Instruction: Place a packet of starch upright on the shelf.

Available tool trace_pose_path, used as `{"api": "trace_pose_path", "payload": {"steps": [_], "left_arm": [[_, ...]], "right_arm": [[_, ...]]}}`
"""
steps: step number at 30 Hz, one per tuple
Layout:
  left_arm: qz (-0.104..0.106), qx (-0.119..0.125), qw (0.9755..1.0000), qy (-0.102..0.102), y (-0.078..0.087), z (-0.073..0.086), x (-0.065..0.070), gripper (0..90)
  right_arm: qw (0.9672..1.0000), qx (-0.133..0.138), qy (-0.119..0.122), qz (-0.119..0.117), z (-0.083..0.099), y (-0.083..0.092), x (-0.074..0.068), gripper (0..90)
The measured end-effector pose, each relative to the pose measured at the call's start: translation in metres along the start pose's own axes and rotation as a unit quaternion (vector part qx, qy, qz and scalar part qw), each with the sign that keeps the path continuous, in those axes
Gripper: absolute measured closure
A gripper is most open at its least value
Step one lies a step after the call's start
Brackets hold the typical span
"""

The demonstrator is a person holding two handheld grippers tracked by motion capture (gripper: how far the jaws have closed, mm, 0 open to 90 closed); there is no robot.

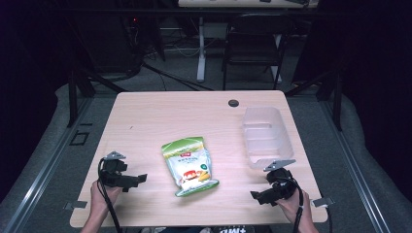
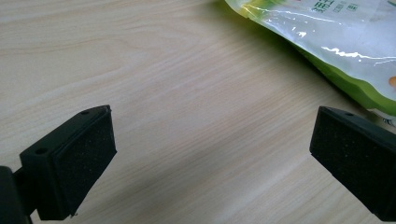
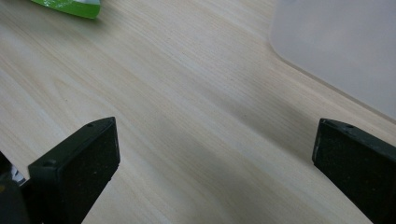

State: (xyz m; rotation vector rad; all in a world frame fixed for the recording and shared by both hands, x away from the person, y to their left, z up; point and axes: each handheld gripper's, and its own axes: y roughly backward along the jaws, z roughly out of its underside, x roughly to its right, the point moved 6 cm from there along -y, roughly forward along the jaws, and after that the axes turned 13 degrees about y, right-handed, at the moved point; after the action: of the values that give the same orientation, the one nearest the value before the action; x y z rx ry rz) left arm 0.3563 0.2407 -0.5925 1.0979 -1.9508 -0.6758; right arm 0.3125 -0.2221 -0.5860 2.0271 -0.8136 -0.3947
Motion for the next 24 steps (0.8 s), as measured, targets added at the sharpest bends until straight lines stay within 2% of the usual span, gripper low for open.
{"api": "trace_pose_path", "payload": {"steps": [4,5,6,9,15,16,20,24], "left_arm": [[0.009,0.001,0.9999,0.01,0.0,-0.001,0.001,0.3],[0.02,0.002,0.9997,0.016,0.0,-0.002,0.002,0.3],[0.02,0.002,0.9997,0.016,0.0,-0.002,0.002,0.3],[0.027,0.001,0.9995,0.013,-0.001,-0.004,0.004,0.3],[0.023,-0.006,0.9997,0.001,-0.006,-0.006,0.005,0.2],[0.021,-0.007,0.9998,-0.002,-0.007,-0.007,0.005,0.2],[0.022,-0.017,0.9996,-0.008,-0.011,-0.007,0.004,0.2],[0.027,-0.018,0.9994,-0.011,-0.013,-0.007,0.004,0.2]], "right_arm": [[1.0,-0.001,0.002,0.0,0.0,0.0,0.0,0.1],[1.0,0.001,0.002,-0.004,-0.001,-0.001,-0.001,0.0],[1.0,0.001,0.002,-0.004,-0.001,-0.001,-0.001,0.0],[0.9997,-0.008,0.008,-0.021,-0.001,-0.004,-0.004,1.1],[0.9997,0.001,0.012,-0.02,-0.009,-0.004,-0.005,0.8],[0.9998,-0.004,0.014,-0.017,-0.011,-0.005,-0.004,0.8],[0.9995,0.005,0.019,-0.023,-0.024,-0.007,-0.003,1.4],[0.9992,0.003,0.023,-0.033,-0.033,-0.013,-0.005,1.4]]}}
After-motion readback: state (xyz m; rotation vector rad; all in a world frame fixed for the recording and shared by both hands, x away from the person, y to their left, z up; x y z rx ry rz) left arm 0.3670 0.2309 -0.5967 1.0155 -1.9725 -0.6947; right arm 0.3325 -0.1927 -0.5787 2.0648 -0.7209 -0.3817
